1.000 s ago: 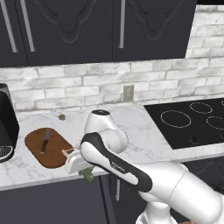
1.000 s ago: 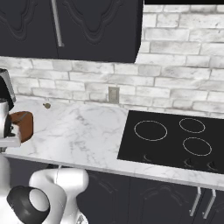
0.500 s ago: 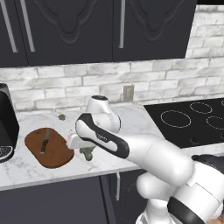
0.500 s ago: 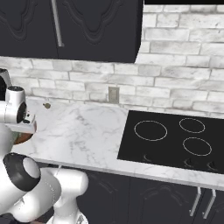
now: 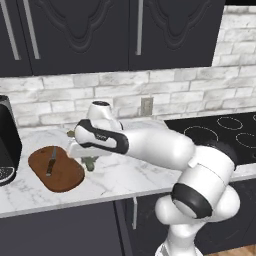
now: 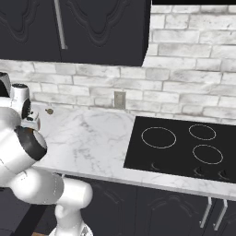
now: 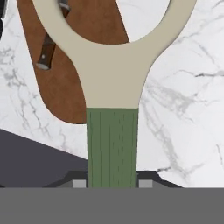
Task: Open the drawer on the left and place the cutting tools on the cutting board.
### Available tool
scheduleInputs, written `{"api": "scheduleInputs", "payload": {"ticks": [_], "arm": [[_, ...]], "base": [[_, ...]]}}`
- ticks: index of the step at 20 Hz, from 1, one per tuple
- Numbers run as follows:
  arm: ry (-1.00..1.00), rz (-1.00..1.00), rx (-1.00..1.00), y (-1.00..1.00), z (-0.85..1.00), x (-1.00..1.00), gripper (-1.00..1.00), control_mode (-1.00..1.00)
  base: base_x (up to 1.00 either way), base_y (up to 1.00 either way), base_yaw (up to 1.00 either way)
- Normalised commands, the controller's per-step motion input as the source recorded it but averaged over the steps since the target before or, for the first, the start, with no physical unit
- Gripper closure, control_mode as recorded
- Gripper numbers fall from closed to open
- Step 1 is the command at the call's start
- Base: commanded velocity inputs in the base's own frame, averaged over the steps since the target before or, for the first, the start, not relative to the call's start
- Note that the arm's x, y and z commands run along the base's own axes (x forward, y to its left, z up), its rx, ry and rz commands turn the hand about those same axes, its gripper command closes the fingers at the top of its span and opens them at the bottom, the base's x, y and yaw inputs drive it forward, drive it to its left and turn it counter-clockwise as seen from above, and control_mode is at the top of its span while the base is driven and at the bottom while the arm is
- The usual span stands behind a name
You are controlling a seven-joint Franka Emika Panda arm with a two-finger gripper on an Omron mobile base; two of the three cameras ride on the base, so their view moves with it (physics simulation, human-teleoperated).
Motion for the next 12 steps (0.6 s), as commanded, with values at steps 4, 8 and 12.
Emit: {"api": "scheduleInputs", "payload": {"ticks": [4, 8, 12], "arm": [[0.0, -0.02, -0.04, 0.63, -0.13, 0.38, 1.0, -1.0], [0.0, -0.04, -0.08, 0.41, -0.23, 0.27, 1.0, -1.0], [0.01, -0.04, -0.05, 0.21, -0.33, 0.27, 1.0, -1.0]], "base": [[0.0, 0.0, 0.0], [0.0, 0.0, 0.0], [0.0, 0.0, 0.0]]}}
